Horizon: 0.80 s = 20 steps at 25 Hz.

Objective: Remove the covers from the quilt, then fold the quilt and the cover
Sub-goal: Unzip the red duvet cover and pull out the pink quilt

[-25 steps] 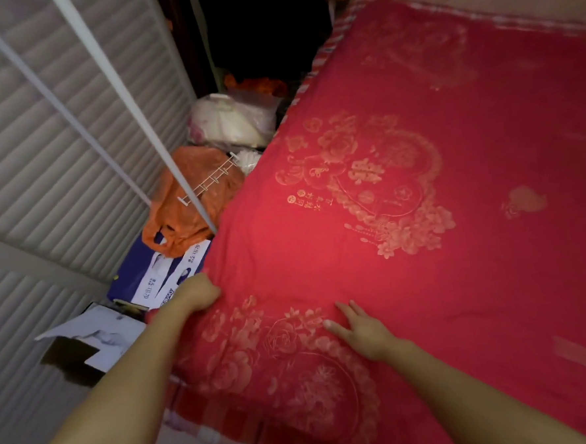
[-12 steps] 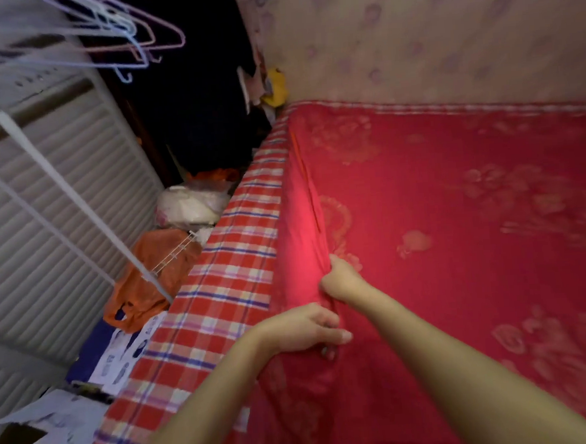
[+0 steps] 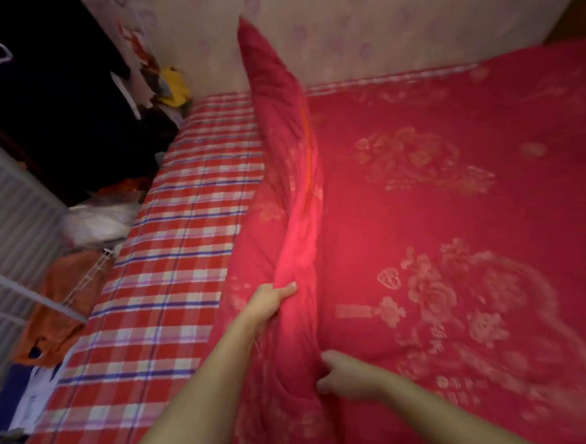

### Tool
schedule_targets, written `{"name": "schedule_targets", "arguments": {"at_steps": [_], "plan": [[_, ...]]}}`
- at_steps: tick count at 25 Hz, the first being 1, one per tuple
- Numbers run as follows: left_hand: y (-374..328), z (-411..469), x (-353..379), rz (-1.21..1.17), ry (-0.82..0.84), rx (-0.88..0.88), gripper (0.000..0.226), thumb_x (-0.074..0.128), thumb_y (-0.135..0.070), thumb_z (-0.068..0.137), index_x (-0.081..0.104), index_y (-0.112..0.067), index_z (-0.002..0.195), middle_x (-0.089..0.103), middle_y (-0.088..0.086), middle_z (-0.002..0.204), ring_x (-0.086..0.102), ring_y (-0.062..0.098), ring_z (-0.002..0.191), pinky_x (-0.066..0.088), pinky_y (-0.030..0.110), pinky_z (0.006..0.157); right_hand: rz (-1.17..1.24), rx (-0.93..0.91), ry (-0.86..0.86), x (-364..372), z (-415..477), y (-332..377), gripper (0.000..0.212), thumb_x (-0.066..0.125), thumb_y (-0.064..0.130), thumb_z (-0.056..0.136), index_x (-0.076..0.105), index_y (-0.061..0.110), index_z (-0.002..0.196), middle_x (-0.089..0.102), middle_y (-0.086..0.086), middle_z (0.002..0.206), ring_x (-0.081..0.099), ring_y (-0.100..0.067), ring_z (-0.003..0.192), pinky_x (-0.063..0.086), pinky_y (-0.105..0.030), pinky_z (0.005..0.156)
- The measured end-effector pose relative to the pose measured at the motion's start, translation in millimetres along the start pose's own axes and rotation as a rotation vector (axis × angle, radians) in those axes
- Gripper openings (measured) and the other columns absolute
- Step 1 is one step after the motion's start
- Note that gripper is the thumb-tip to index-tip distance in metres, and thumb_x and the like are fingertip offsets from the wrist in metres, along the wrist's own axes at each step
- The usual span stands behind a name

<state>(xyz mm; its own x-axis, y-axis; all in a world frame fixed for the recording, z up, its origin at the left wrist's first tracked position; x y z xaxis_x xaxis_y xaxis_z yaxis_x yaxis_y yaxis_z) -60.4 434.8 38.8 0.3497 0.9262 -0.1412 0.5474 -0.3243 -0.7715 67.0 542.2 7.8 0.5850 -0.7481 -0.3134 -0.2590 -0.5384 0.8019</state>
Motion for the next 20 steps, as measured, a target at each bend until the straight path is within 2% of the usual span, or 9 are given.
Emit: {"name": "schedule_targets", "arguments": {"at_steps": [1, 3, 4, 7, 10, 13, 16, 18, 20], "plan": [[14.7, -5.6, 8.2, -0.117, 0.032, -0.044, 0.021, 0.060, -0.022, 0.090, 0.066, -0.004, 0.098, 0.070, 0.001, 0.062, 0.064, 0.009, 0.050, 0.052, 0.021, 0.056, 0.052, 0.001, -0.048, 0.1, -5.2, -10.8, 0.022, 0.056, 0.002, 0.080, 0.061, 0.011, 0.099, 0.066, 0.018, 0.085, 0.056, 0.014, 0.070, 0.047, -0.012, 0.074], [30.8, -10.3, 14.1, -0.182, 0.014, -0.048, 0.016, 0.055, -0.021, 0.094, 0.063, -0.008, 0.090, 0.067, 0.000, 0.054, 0.061, 0.005, 0.042, 0.049, 0.015, 0.043, 0.212, 0.010, -0.306, -4.6, -4.3, -27.4, 0.029, 0.067, 0.017, 0.082, 0.052, 0.016, 0.106, 0.059, 0.008, 0.090, 0.056, -0.003, 0.071, 0.048, -0.021, 0.072], [33.8, -10.2, 17.0, -0.189, 0.005, -0.047, 0.017, 0.054, -0.021, 0.095, 0.064, -0.008, 0.092, 0.068, 0.001, 0.057, 0.063, 0.006, 0.046, 0.051, 0.016, 0.046, 0.308, 0.019, -0.458, -9.9, -4.7, -28.6, 0.033, 0.070, 0.018, 0.082, 0.049, 0.019, 0.107, 0.055, 0.006, 0.091, 0.053, -0.005, 0.068, 0.047, -0.019, 0.067], [35.1, -2.7, 21.9, -0.155, 0.003, 0.002, 0.023, 0.059, -0.028, 0.092, 0.067, -0.009, 0.103, 0.071, 0.011, 0.089, 0.067, 0.022, 0.080, 0.055, 0.035, 0.080, 0.290, -0.135, -0.827, -37.2, -6.4, -13.4, 0.038, 0.073, 0.010, 0.078, 0.055, 0.026, 0.108, 0.053, 0.010, 0.097, 0.050, -0.004, 0.062, 0.042, -0.012, 0.066], [41.5, 0.8, 31.8, -0.009, -0.023, 0.042, 0.017, 0.062, -0.025, 0.090, 0.065, -0.017, 0.075, 0.064, -0.001, 0.068, 0.056, 0.013, 0.065, 0.045, 0.028, 0.062, 0.111, -0.309, -0.780, -48.9, 0.0, 4.8, 0.032, 0.071, 0.009, 0.079, 0.067, 0.020, 0.109, 0.056, 0.011, 0.104, 0.047, -0.004, 0.062, 0.038, -0.009, 0.069], [56.3, -1.4, 48.5, -0.018, -0.030, 0.003, 0.030, 0.058, -0.015, 0.093, 0.055, -0.018, 0.063, 0.057, -0.015, 0.051, 0.048, -0.004, 0.049, 0.040, 0.021, 0.050, -0.021, -0.202, -0.758, -46.8, 9.1, -10.2, 0.032, 0.068, 0.009, 0.080, 0.065, 0.014, 0.111, 0.063, 0.003, 0.101, 0.046, 0.004, 0.061, 0.034, -0.008, 0.067], [74.0, 7.0, 54.1, -0.074, -0.077, -0.018, 0.030, 0.062, -0.021, 0.091, 0.054, -0.017, 0.062, 0.061, -0.001, 0.081, 0.049, 0.009, 0.085, 0.046, 0.030, 0.069, 0.027, -0.091, -0.759, -48.7, 7.4, -32.0, 0.022, 0.064, 0.003, 0.082, 0.064, 0.012, 0.102, 0.066, 0.002, 0.097, 0.052, 0.000, 0.065, 0.040, -0.017, 0.069], [80.9, 15.3, 55.1, -0.088, -0.071, -0.009, 0.021, 0.064, -0.026, 0.089, 0.062, -0.015, 0.071, 0.063, 0.008, 0.102, 0.052, 0.017, 0.103, 0.045, 0.032, 0.088, 0.040, -0.062, -0.763, -48.3, 5.2, -39.2, 0.022, 0.063, 0.004, 0.082, 0.063, 0.013, 0.102, 0.063, 0.005, 0.096, 0.053, -0.012, 0.065, 0.043, -0.022, 0.072], [85.6, 20.5, 54.1, -0.115, -0.117, -0.009, 0.017, 0.065, -0.025, 0.088, 0.069, -0.009, 0.086, 0.060, 0.014, 0.123, 0.052, 0.023, 0.120, 0.038, 0.037, 0.106, 0.033, -0.038, -0.737, -45.6, 6.6, -43.7, 0.024, 0.063, 0.006, 0.084, 0.063, 0.012, 0.107, 0.059, 0.006, 0.094, 0.054, -0.011, 0.074, 0.042, -0.021, 0.075]]}}
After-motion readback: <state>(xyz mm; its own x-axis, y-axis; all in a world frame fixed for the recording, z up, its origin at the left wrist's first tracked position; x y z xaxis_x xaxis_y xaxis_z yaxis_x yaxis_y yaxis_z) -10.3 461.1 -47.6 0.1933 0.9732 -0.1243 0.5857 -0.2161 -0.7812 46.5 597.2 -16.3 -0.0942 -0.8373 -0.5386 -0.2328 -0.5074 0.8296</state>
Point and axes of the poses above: each hand's wrist, its own z-axis towards the middle knuckle, its own x-axis out of the palm, y = z × x, the point moved 4 cm from there along z, towards the middle knuckle
